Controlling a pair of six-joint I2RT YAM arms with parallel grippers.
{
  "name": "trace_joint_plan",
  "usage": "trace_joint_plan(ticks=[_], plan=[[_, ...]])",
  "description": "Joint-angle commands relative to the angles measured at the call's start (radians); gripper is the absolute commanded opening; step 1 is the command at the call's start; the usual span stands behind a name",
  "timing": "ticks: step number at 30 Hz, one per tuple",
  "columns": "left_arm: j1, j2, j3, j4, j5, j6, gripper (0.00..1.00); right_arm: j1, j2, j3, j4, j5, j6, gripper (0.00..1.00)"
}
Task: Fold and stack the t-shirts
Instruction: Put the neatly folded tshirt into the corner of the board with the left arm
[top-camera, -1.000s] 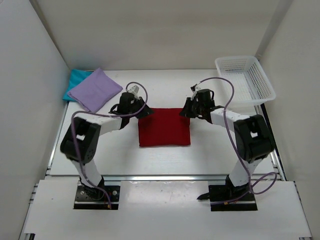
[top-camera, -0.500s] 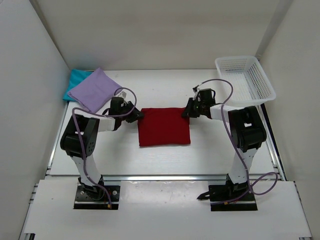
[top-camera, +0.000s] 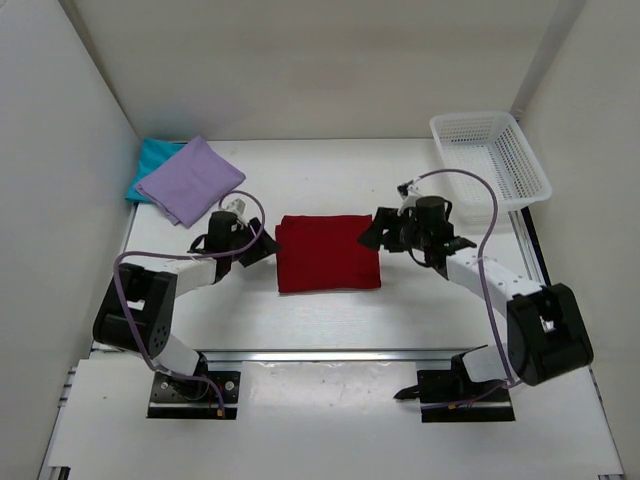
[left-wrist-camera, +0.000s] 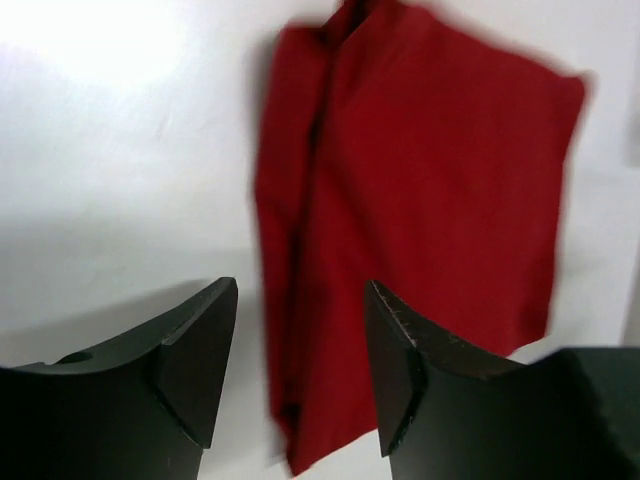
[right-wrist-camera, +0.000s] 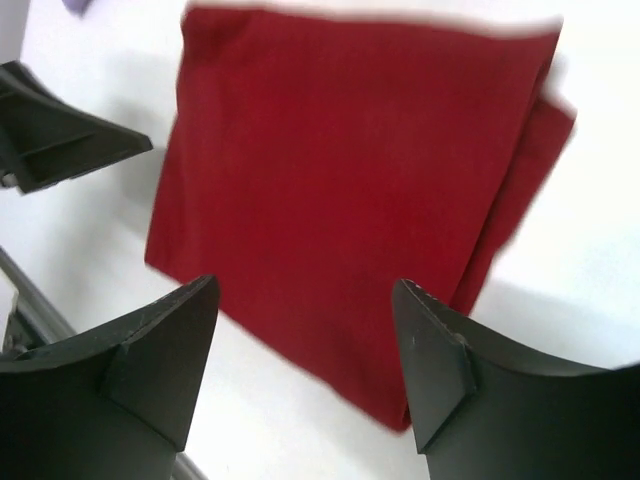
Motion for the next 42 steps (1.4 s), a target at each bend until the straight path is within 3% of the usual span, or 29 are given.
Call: trace_joint_plan(ticks=[1, 3, 8, 10, 13, 14, 16, 20, 23, 29, 31, 34, 35, 36, 38, 39, 42], plan=[[0.001, 0.032, -0.043, -0.058, -0.017, 0.053, 0.65, 0.01, -0.077, -0.099, 0.03, 0.025, 0.013, 0.69], [0.006, 0.075, -0.058, -0.003, 0.066, 0.028, 0.69, 0.01, -0.121, -0.165, 0.05, 0.016, 0.027, 0.7], [-0.064, 0.218, 0.015, 0.028, 0.054, 0.011, 0.7, 0.016, -0.168, -0.222, 0.073, 0.007, 0.04, 0.7], [-0.083, 0.294, 0.063, 0.066, 0.081, -0.009, 0.58, 0.013, -0.175, -0.23, 0.079, 0.01, 0.04, 0.71], [-0.09, 0.364, 0.121, 0.138, 0.124, -0.07, 0.25, 0.013, -0.188, -0.242, 0.085, -0.005, 0.043, 0.71], [-0.092, 0.37, 0.137, 0.138, 0.133, -0.079, 0.22, -0.004, -0.185, -0.248, 0.087, -0.013, 0.045, 0.71], [-0.109, 0.388, 0.262, 0.078, 0.105, -0.07, 0.01, -0.006, -0.203, -0.265, 0.087, -0.024, 0.05, 0.7], [-0.114, 0.417, 0.478, -0.027, 0.086, -0.038, 0.0, -0.039, -0.241, -0.302, 0.119, -0.039, 0.077, 0.69], [-0.071, 0.436, 0.729, -0.113, 0.132, -0.046, 0.0, -0.053, -0.237, -0.313, 0.107, -0.038, 0.085, 0.69], [0.107, 0.45, 1.142, -0.334, 0.179, -0.016, 0.0, -0.06, -0.206, -0.311, 0.126, -0.068, 0.08, 0.69], [0.194, 0.416, 1.163, -0.337, 0.183, -0.035, 0.0, -0.046, -0.189, -0.302, 0.122, -0.071, 0.073, 0.68], [0.369, 0.347, 1.071, -0.255, 0.206, -0.1, 0.0, -0.03, -0.171, -0.299, 0.122, -0.074, 0.07, 0.69], [0.43, 0.329, 1.001, -0.239, 0.2, -0.128, 0.02, -0.03, -0.166, -0.299, 0.129, -0.091, 0.071, 0.69], [0.492, 0.309, 0.908, -0.192, 0.186, -0.151, 0.15, -0.024, -0.165, -0.299, 0.137, -0.102, 0.073, 0.69], [0.581, 0.286, 0.749, -0.057, 0.202, -0.245, 0.52, -0.023, -0.171, -0.301, 0.133, -0.111, 0.064, 0.68], [0.644, 0.279, 0.667, -0.043, 0.212, -0.275, 0.98, -0.015, -0.174, -0.299, 0.122, -0.111, 0.06, 0.68], [0.745, 0.246, 0.508, -0.024, 0.203, -0.289, 0.98, -0.018, -0.201, -0.322, 0.128, -0.113, 0.063, 0.68]])
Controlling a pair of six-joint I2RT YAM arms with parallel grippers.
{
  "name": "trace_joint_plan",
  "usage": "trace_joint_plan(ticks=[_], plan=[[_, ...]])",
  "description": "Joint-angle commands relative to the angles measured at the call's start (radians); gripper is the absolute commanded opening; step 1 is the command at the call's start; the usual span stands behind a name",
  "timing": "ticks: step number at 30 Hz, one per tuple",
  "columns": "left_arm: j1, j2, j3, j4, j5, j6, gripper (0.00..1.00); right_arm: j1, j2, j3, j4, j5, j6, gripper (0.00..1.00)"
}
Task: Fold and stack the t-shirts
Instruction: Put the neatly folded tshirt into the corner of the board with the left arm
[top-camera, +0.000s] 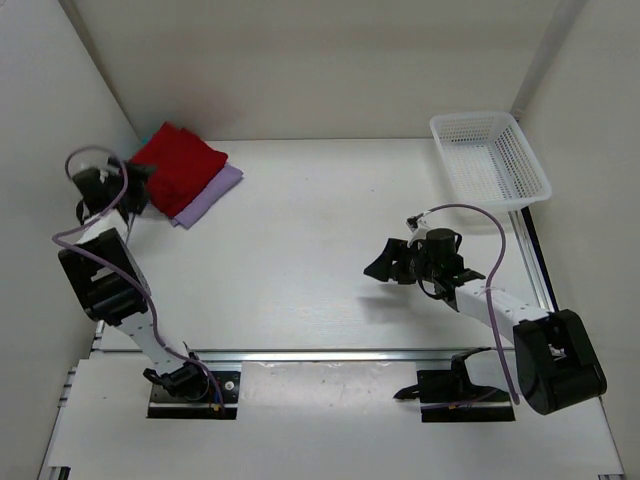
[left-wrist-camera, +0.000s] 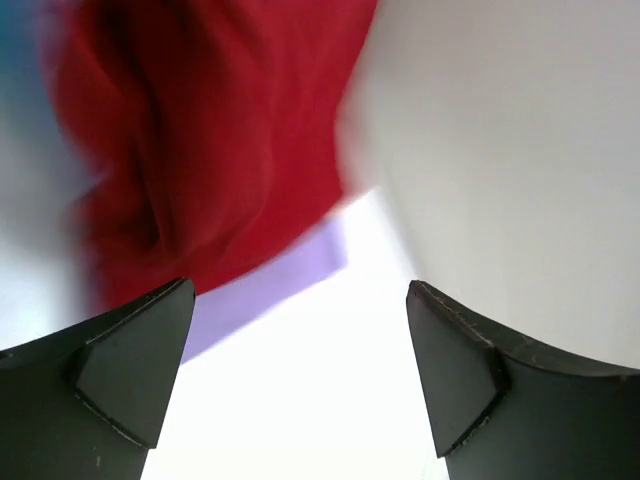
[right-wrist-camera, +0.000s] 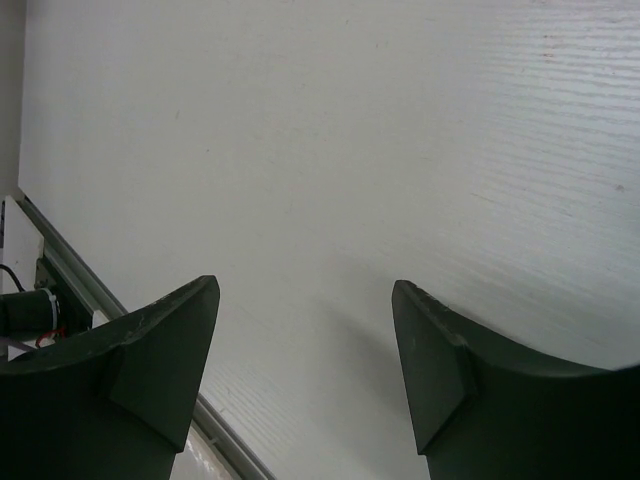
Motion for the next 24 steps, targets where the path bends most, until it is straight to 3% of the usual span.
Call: trace_joint_plan(ticks=[1, 4, 9, 14, 18, 19, 22, 24], plan=[[0.056, -0.078, -0.175, 0.042, 0.014, -0.074, 0.99, 0.014, -0.036, -0.019, 0.052, -0.021, -0.012, 0.68], [0.103, -0.162, -0.241, 0.005, -0.072, -0.054, 0.98, 0.035, -0.053, -0.052, 0.072, -0.017, -0.004, 0.69], [0.047, -0.256, -0.289, -0.029, -0.15, -0.005, 0.99, 0.107, -0.091, -0.08, 0.064, 0.028, 0.004, 0.69], [-0.105, -0.325, -0.386, -0.03, -0.19, 0.085, 0.98, 0.153, -0.147, -0.141, 0.061, 0.099, 0.011, 0.66], [-0.315, -0.371, -0.427, -0.071, -0.202, 0.185, 0.99, 0.198, -0.183, -0.151, 0.009, 0.179, 0.005, 0.54], [-0.349, -0.379, -0.426, -0.094, -0.21, 0.206, 0.99, 0.204, -0.191, -0.152, 0.002, 0.2, 0.004, 0.46], [-0.502, -0.435, -0.476, -0.108, -0.196, 0.248, 0.99, 0.21, -0.219, -0.16, -0.011, 0.205, 0.002, 0.36], [-0.544, -0.48, -0.527, -0.095, -0.152, 0.262, 0.98, 0.216, -0.237, -0.169, -0.032, 0.226, 0.005, 0.27]])
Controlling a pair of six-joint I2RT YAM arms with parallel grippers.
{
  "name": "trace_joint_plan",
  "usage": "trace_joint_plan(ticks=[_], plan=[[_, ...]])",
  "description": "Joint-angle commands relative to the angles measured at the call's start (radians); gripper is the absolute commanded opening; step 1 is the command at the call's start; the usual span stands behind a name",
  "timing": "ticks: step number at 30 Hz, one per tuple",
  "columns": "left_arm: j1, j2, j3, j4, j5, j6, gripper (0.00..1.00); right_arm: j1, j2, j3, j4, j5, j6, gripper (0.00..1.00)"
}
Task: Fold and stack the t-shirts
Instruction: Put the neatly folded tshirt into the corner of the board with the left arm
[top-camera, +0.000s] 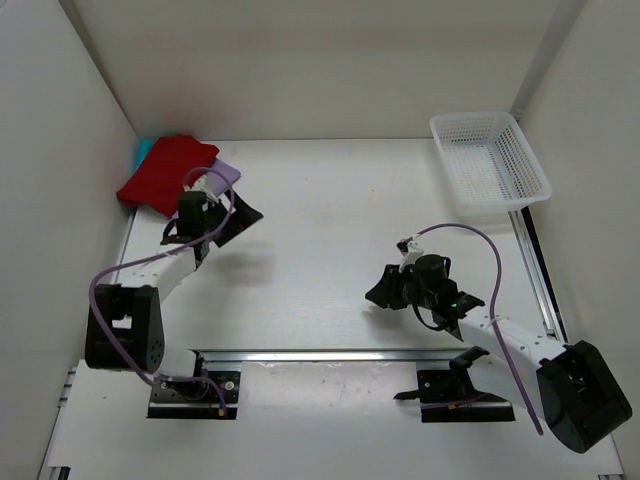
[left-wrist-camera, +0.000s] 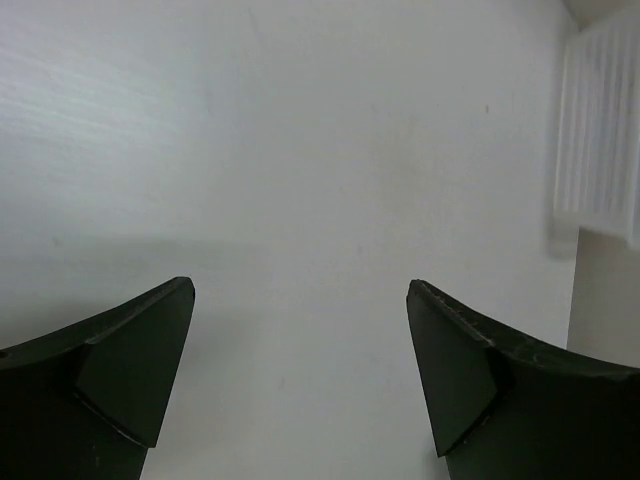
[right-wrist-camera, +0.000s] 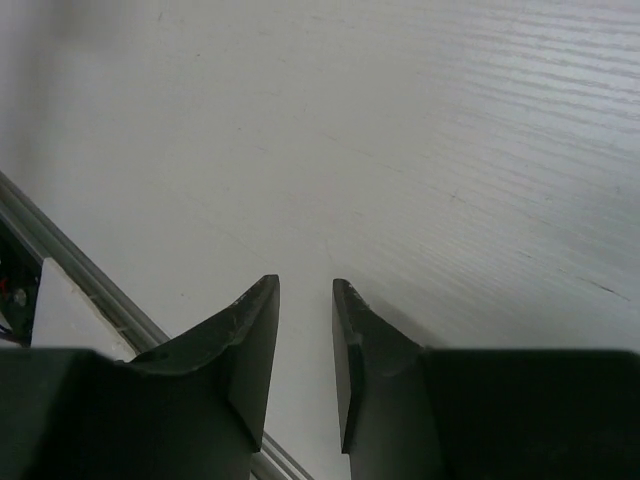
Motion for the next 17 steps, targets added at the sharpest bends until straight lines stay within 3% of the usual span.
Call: trace_joint_plan(ticks=[1, 3, 8, 12, 17], plan=[[-0.065, -0.144, -0.099, -0.012, 0.045, 0.072, 0.99, 0.013, -0.042, -0.023, -0.007, 0.072, -0.003, 0.26], [-0.134, -0.199, -0.149, -0.037, 0.055, 0.108, 0.98, 0.017, -0.065, -0.04, -0.018, 0.078, 0.0, 0.27], [-0.449, -0.357, -0.319, -0.065, -0.06, 0.145, 0.99, 0.024, -0.108, -0.053, -0.05, 0.089, 0.001, 0.31], [-0.435, -0.393, -0.401, 0.027, 0.034, 0.09, 0.99, 0.036, -0.103, -0.045, -0.067, 0.093, 0.006, 0.38], [-0.417, -0.381, -0.33, -0.039, 0.027, 0.133, 0.99, 0.04, -0.097, -0.042, -0.073, 0.104, 0.003, 0.46]])
